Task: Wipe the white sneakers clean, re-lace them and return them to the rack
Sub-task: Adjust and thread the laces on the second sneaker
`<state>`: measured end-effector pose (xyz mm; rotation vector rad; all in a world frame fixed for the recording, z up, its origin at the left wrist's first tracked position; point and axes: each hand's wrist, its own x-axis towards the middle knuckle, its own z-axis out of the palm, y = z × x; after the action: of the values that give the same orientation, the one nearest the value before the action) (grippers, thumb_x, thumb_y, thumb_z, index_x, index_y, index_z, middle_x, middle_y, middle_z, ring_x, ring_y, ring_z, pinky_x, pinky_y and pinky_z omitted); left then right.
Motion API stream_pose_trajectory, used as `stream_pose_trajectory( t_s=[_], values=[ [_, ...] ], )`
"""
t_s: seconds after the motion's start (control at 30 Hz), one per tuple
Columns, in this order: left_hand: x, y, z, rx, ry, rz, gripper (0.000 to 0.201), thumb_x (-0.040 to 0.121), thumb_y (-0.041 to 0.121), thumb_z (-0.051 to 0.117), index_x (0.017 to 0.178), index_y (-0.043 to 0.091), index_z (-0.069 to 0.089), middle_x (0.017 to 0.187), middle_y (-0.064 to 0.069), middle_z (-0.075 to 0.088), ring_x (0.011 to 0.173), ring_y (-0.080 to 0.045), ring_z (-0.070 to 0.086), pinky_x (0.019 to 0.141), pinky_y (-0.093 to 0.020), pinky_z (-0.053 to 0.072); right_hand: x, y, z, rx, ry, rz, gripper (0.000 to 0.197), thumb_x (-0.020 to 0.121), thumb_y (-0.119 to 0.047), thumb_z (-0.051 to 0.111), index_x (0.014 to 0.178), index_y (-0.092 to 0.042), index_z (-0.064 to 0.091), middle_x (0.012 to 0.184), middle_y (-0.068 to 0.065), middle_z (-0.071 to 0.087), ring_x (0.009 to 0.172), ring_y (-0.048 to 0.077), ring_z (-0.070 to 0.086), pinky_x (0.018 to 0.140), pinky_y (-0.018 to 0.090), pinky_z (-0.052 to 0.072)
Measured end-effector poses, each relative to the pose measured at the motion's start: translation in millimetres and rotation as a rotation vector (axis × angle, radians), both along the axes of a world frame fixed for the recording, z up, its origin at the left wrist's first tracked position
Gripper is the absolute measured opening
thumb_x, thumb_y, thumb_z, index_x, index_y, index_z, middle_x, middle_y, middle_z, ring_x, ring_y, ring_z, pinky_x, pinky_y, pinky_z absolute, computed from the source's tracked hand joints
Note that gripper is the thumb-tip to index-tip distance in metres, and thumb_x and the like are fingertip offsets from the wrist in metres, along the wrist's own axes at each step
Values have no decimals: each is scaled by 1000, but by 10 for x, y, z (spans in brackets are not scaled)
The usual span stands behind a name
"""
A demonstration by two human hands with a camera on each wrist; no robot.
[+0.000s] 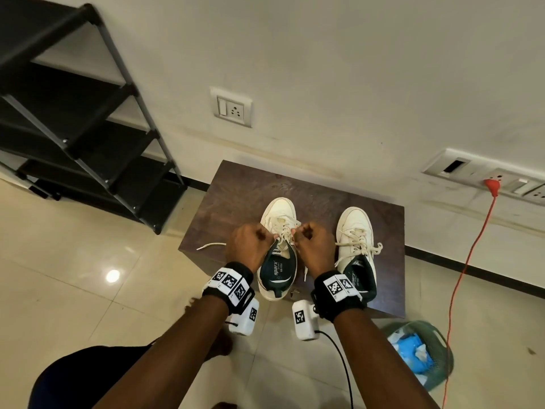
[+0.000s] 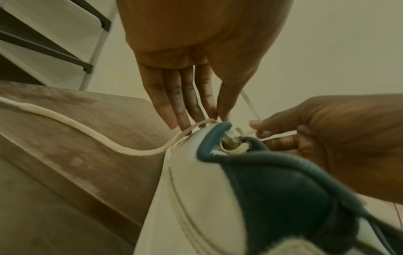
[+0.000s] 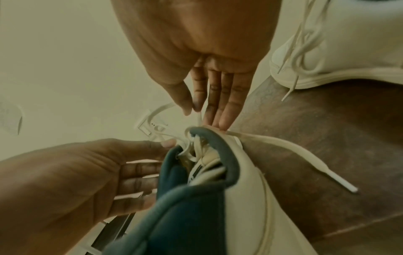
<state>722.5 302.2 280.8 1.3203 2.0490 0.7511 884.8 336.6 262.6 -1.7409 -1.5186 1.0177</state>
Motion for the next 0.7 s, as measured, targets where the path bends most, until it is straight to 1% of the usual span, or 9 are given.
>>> stream_pose_trajectory(
  t_s=[0.03, 0.1, 0.2, 0.3, 0.4, 0.47, 0.53, 0.6, 0.7],
  values=[
    [12, -21, -8, 21, 11, -48, 13, 86, 32, 76, 79, 21, 74, 77, 7, 73, 74, -15, 68, 69, -31, 55, -10, -9, -30, -3, -22, 40, 9, 82, -29, 74, 87, -23, 69, 76, -7, 71, 73, 12, 69, 73, 44, 59],
    [6, -29, 1, 46, 38, -121, 4, 88, 23, 73, 90, 22, 77, 86, 5, 76, 82, -16, 69, 74, -32, 56, -22, -18, -31, -26, -31, 115, 13, 81, -24, 77, 94, -25, 73, 80, -8, 73, 76, 9, 70, 76, 42, 59],
    [-21, -3, 10, 37, 81, -209, 13, 90, 23, 71, 100, 24, 79, 99, 3, 77, 91, -17, 70, 82, -34, 57, -26, 1, 5, -19, -61, 151, 6, 82, -23, 79, 87, -23, 77, 83, -7, 76, 79, 11, 71, 80, 41, 59],
    [-6, 26, 39, 22, 252, -320, 17, 92, 29, 66, 105, 27, 77, 104, 0, 74, 95, -23, 69, 81, -41, 57, -61, 45, 25, 38, -183, 198, 1, 89, -23, 72, 88, -23, 71, 88, -3, 74, 83, 17, 68, 80, 42, 57],
    [3, 82, 83, 33, 365, -369, 21, 94, 23, 60, 108, 24, 75, 108, -5, 71, 98, -30, 66, 79, -39, 54, -67, 38, 25, 141, -264, 236, 2, 94, -26, 61, 95, -23, 62, 93, 0, 70, 87, 21, 65, 78, 43, 54],
    [23, 103, 102, 43, 429, -429, 22, 94, 18, 59, 111, 20, 73, 110, -7, 70, 99, -31, 66, 79, -40, 53, -45, -5, 12, 198, -294, 256, 2, 96, -25, 60, 97, -24, 61, 93, 0, 70, 85, 21, 65, 76, 41, 53],
    [55, 100, 114, 5, 513, -496, 25, 92, 12, 59, 116, 15, 66, 114, -9, 67, 98, -33, 67, 79, -41, 52, -26, -59, -16, 192, -270, 251, 6, 94, -23, 63, 100, -25, 62, 92, -2, 70, 83, 19, 66, 75, 40, 55],
    [39, 115, 92, -14, 450, -475, 26, 91, 9, 59, 117, 12, 60, 114, -11, 66, 98, -34, 66, 79, -41, 51, -10, -71, -29, 117, -201, 204, 13, 90, -20, 70, 102, -23, 66, 92, -4, 72, 82, 16, 68, 78, 41, 57],
    [-31, 120, 107, 12, 194, -405, 20, 98, 9, 53, 118, 11, 52, 102, -11, 67, 91, -30, 65, 74, -35, 47, 23, -26, -37, 45, -123, 171, 13, 87, -18, 75, 100, -14, 74, 92, 3, 76, 84, 18, 70, 82, 41, 57]
  ],
)
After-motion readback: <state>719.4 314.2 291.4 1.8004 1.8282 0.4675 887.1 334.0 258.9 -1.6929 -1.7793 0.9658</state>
